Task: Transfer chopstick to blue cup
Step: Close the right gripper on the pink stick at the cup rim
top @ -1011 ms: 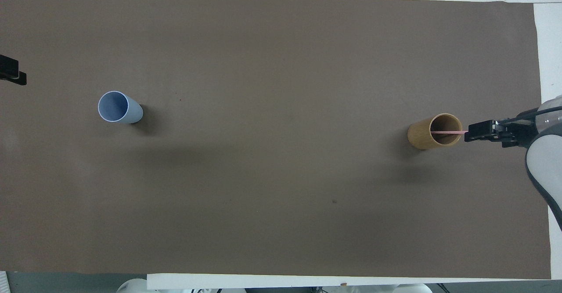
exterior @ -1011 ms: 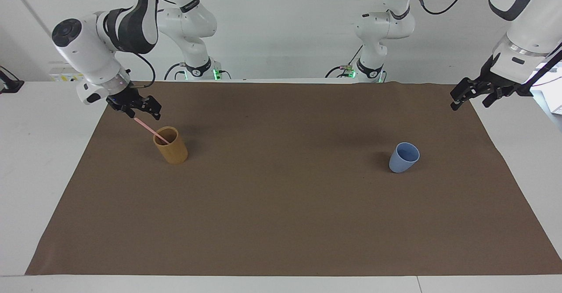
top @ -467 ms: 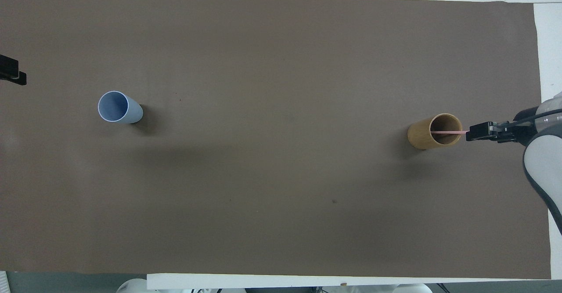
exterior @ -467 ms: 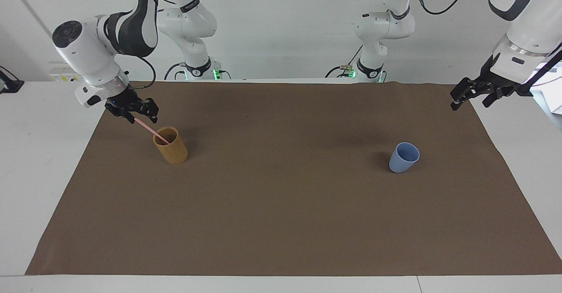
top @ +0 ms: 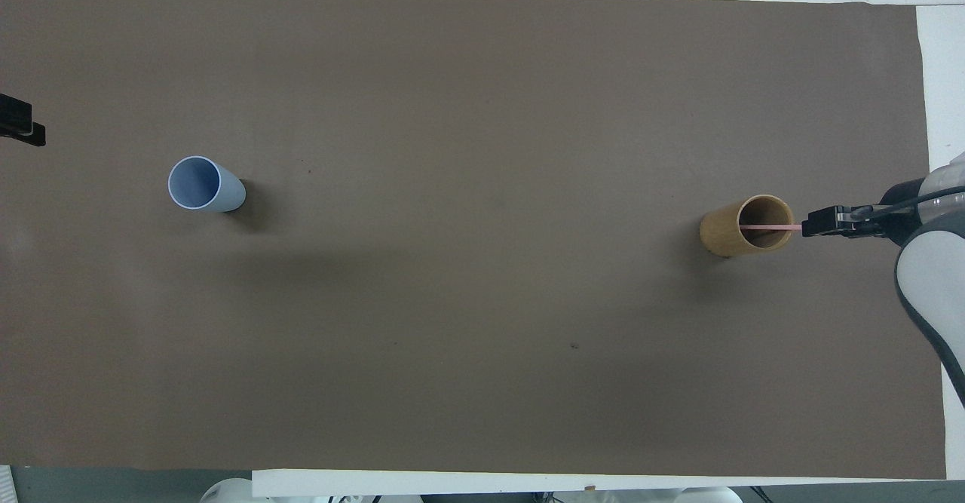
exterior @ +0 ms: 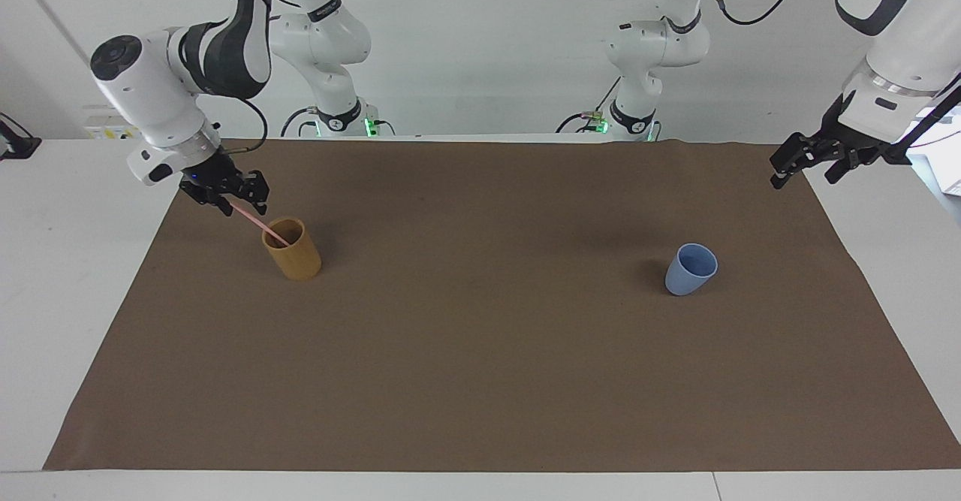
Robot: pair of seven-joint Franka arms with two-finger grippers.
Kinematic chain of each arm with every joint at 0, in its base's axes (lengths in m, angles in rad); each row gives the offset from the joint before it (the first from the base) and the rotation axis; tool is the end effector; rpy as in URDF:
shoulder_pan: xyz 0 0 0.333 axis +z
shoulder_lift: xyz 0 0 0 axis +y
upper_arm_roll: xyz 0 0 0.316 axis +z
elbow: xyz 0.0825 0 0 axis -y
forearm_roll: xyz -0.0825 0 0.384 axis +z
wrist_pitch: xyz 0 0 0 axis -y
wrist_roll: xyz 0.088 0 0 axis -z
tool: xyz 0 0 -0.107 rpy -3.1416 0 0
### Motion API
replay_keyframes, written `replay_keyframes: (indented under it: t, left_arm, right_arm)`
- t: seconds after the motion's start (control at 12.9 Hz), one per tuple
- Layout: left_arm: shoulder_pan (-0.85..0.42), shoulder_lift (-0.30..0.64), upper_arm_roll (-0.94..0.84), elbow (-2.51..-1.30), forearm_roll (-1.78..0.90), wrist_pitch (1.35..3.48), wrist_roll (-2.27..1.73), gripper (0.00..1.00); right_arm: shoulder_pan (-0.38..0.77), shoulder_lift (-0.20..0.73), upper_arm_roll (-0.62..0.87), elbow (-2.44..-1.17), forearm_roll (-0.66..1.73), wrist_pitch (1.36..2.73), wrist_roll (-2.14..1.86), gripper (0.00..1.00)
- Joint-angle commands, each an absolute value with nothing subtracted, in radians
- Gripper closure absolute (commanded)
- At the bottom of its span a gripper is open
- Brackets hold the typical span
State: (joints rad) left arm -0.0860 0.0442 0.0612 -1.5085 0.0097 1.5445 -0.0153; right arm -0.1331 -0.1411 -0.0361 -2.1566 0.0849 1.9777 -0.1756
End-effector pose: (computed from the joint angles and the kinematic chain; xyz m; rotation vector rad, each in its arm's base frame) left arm 0.5658 -0.0138 0.6268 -3.1290 0.0146 0.0123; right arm 0.4970 -0.0799 0.4567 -3.0534 0.0431 0.0356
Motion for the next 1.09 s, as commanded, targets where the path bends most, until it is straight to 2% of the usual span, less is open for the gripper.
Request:
replay_keyframes:
  t: [0.0, 0.16, 0.47, 0.54, 1.01]
  left_arm:
    - [-0.075, 0.034, 0.054, -1.517, 0.002, 1.534, -0.009, 0.0]
    - [-0.075, 0.034, 0.054, -1.517, 0.003, 1.534, -0.009, 0.0]
    - [-0.074, 0.034, 0.054, -1.517, 0.003, 1.534, -0.009, 0.0]
    - [-0.074, 0.034, 0.054, -1.517, 0.003, 1.534, -0.009, 0.0]
    - [-0.075, 0.034, 0.054, -1.517, 0.003, 1.534, -0.009, 0.0]
  right_arm:
    - [-0.137, -0.137, -0.032, -2.154, 0.107, 1.985, -0.207, 0.4]
    - [-0.135, -0.135, -0.031, -2.145, 0.11, 1.976, -0.209, 0.45]
    - [-0.132, -0.12, -0.029, -2.105, 0.11, 1.931, -0.21, 0.67]
    - [-0.132, -0.12, -0.029, -2.1, 0.11, 1.93, -0.21, 0.7]
    - [-0.132, -0.12, -0.029, -2.098, 0.11, 1.911, -0.239, 0.7]
